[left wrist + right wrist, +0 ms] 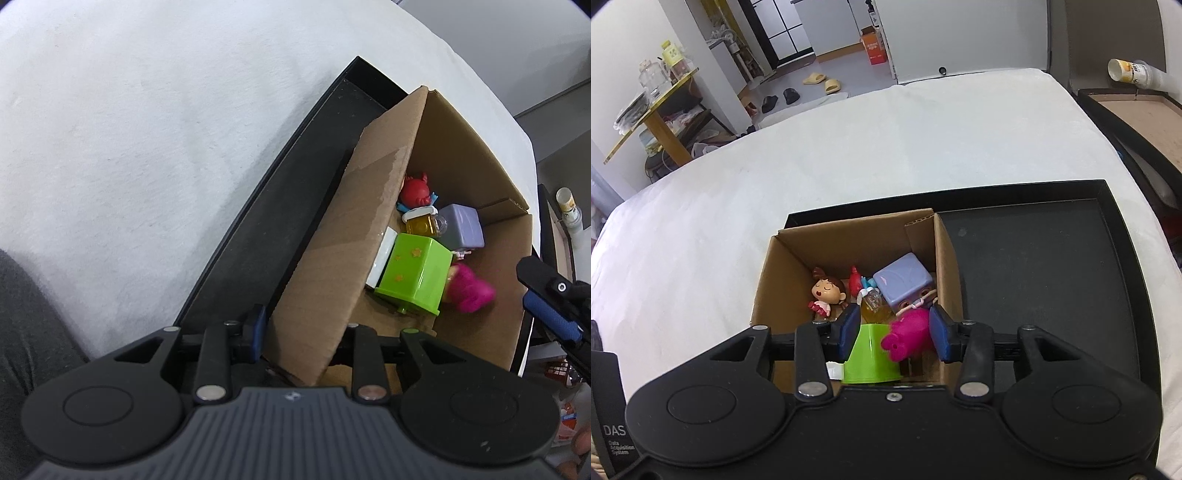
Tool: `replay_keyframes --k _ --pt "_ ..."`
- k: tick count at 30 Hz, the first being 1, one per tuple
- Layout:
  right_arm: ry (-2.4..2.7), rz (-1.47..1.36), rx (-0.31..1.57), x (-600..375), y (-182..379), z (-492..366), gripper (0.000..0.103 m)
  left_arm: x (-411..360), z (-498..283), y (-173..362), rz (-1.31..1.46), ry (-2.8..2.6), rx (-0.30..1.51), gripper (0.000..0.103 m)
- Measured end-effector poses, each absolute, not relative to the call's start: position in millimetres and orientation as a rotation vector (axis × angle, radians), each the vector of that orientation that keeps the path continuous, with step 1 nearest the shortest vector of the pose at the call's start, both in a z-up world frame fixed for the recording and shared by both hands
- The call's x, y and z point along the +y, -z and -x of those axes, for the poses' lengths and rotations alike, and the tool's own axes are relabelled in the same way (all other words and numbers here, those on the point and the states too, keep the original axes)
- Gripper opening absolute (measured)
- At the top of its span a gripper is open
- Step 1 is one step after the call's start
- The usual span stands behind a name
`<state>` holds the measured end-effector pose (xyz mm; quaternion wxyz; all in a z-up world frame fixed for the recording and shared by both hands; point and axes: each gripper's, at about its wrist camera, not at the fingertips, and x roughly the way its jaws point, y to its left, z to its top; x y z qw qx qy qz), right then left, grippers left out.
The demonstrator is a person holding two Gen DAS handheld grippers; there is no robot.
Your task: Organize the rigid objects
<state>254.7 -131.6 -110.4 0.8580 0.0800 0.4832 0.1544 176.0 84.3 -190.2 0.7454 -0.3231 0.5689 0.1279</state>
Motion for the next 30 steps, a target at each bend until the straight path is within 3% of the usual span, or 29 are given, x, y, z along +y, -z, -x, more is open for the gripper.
replay_keyframes --k 16,30 --pt "-0.301 -0.212 0.970 -151.5 85.0 -240.9 0.042 86.5 -183.5 181.7 0.695 -0.268 1.290 0.033" --pt "-0.334 -0.311 0.947 -174.7 61.9 -223.6 0.044 85.9 -167.9 122.1 0.649 -0.285 1.183 0.040"
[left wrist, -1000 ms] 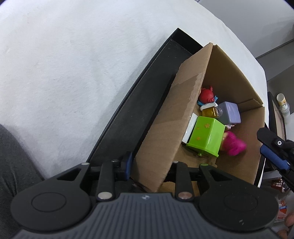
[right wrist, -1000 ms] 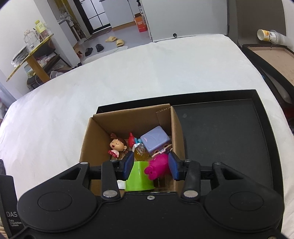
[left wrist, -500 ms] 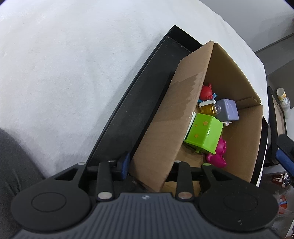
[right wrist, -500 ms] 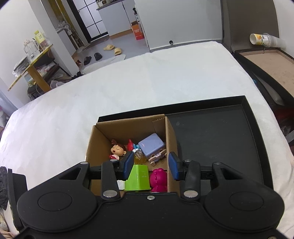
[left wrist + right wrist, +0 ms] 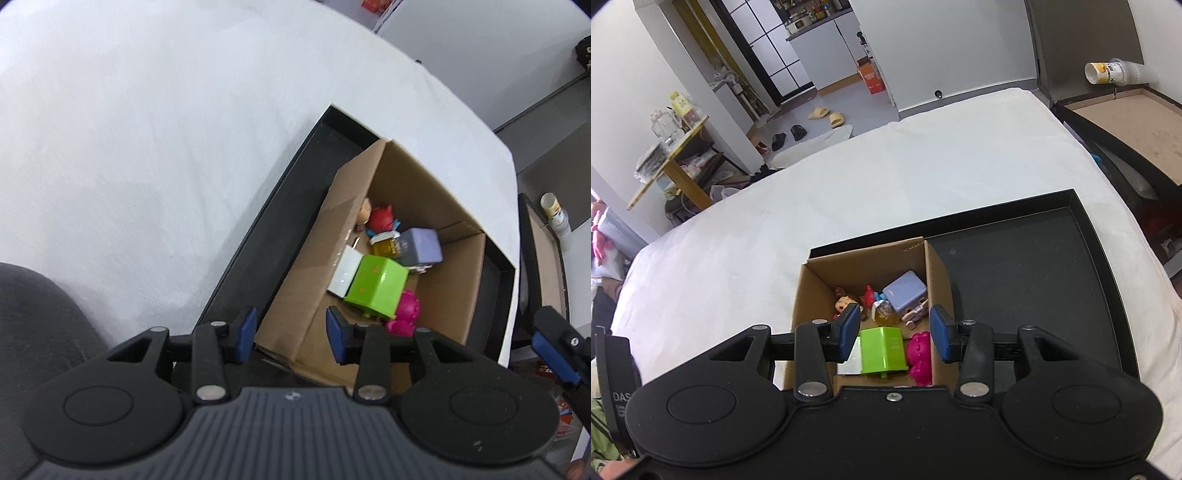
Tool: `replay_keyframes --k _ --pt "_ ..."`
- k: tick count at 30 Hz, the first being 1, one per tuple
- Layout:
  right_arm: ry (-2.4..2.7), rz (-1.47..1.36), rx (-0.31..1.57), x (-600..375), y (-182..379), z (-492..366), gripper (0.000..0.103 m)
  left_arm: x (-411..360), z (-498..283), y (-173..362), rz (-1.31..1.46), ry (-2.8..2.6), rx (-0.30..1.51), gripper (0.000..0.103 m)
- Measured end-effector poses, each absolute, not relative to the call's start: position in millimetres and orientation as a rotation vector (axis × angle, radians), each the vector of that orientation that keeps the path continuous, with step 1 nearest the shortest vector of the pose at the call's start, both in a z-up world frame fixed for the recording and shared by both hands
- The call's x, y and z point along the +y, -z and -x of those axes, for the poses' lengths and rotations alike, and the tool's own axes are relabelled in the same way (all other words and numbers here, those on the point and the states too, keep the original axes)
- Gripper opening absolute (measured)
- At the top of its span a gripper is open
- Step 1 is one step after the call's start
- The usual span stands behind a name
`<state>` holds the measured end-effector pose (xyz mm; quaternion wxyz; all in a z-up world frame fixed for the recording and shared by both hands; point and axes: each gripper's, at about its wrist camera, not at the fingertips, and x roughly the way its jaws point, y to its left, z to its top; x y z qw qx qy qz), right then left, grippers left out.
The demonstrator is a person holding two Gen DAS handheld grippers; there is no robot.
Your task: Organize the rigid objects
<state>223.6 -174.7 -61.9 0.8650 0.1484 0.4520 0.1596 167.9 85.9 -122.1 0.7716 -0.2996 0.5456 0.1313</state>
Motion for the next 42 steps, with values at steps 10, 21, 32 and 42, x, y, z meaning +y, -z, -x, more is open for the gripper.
replay_keyframes --k 10,21,32,42 --pt "-0.346 -0.335 0.896 -195.7 39.8 -198.0 0.056 73.1 -143.4 82.4 0.598 -0.269 1.117 0.050" --pt "-0.325 -0.335 0.853 -217.9 23.4 -166.9 0.082 53.9 -117.7 37.6 0.515 -0.221 1.044 0.071" --pt "-0.336 -0.322 0.807 -224.2 2.5 -142.3 0.099 43.9 -86.4 -1.3 0.444 -0.154 0.966 0.081" --pt "-0.361 -0.293 0.794 -227.6 -11.5 -117.6 0.103 44.3 -52.3 -35.2 0.341 -0.116 0.887 0.086"
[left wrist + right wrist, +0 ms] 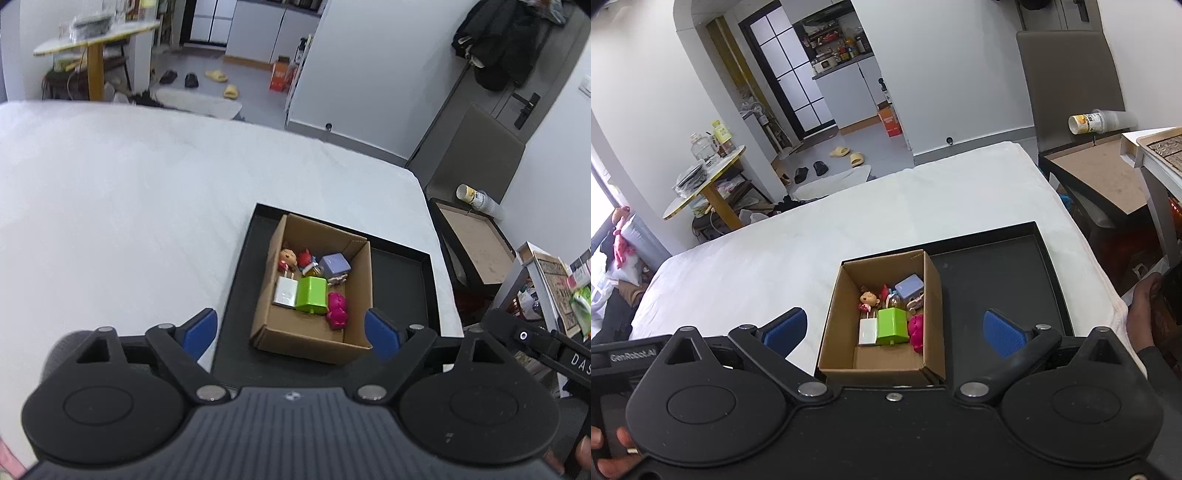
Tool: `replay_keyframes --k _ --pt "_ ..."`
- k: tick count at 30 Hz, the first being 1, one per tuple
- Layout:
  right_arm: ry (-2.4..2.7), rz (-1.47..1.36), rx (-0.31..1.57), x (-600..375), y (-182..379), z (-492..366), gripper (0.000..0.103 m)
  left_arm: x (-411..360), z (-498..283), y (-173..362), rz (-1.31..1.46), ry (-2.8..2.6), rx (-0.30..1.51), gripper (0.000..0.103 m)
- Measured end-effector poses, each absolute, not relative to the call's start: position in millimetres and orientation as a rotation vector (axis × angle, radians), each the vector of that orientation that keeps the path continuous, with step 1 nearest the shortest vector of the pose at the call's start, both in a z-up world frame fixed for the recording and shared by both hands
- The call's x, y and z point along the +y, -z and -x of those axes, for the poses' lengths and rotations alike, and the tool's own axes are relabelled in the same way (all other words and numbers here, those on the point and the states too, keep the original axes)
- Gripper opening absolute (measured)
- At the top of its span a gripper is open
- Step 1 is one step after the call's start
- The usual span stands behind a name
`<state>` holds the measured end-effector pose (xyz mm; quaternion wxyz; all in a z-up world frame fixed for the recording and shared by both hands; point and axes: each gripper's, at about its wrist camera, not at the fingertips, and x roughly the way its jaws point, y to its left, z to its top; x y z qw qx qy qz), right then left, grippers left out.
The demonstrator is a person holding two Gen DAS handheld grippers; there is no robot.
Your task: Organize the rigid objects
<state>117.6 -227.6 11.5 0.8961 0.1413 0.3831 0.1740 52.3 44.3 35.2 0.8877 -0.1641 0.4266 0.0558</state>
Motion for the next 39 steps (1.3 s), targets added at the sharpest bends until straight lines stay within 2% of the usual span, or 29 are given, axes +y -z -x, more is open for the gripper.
replay_keyframes --k 14,27,39 --pt "-0.315 -0.257 0.753 -239.1 -32.0 -78.9 0.103 34.1 -5.4 -56.3 0.207 -0.053 0.825 0.094" --pt "-0.354 -0.253 0.680 -244.4 -53.2 -38.2 0.103 25.0 35.7 -65.2 0.171 -0.053 0.773 0.095" --pt "-0.331 -0.258 0.652 -257.2 -48.5 -12.9 0.103 12.0 66.3 -72.3 0.141 -0.077 0.710 0.096"
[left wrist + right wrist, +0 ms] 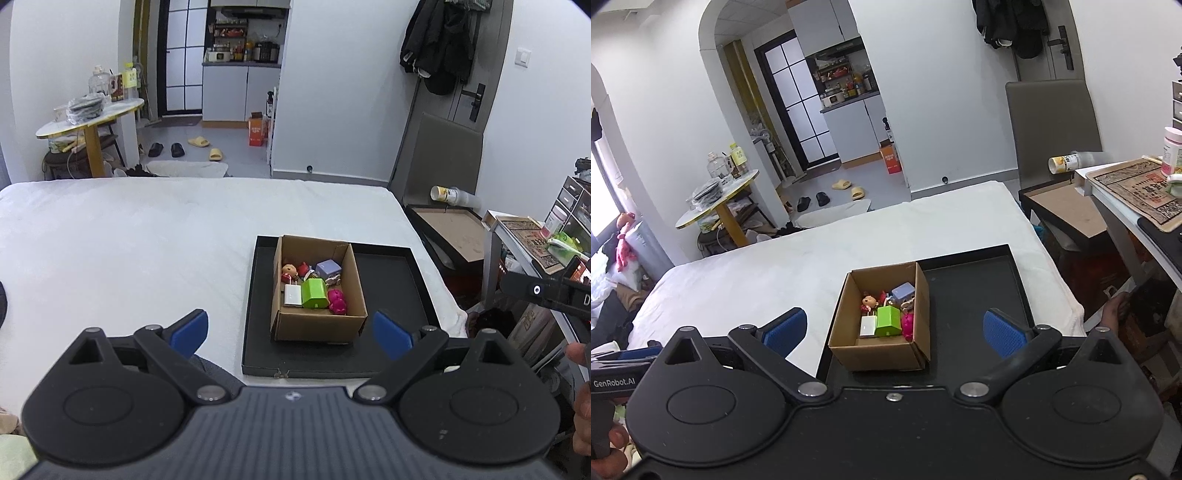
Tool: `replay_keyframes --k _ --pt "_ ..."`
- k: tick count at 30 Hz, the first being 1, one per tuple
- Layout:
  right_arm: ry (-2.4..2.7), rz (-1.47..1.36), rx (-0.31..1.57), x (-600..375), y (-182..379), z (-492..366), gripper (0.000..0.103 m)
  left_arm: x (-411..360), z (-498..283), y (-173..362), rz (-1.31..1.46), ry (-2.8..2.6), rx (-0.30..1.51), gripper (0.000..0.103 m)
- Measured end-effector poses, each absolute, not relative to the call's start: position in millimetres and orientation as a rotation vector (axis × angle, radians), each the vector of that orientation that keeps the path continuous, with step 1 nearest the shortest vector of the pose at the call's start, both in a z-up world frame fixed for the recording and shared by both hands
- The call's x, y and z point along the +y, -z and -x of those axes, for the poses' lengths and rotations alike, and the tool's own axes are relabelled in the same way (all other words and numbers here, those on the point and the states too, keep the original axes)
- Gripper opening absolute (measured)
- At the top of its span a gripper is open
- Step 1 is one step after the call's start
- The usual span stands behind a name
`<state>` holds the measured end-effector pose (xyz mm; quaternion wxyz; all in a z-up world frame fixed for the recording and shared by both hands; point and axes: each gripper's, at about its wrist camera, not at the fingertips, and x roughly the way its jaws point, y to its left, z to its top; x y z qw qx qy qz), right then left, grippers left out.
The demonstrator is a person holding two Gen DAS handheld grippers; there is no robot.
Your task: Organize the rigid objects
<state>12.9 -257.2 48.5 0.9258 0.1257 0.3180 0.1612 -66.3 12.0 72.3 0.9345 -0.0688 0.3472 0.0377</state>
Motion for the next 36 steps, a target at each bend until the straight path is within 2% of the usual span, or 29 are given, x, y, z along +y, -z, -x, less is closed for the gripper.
replay_keyframes --k 36 --pt "-0.382 -0.177 0.679 -233.3 -41.7 4.6 0.103 14.6 85.7 -62.6 0.129 -0.108 0.692 0.096"
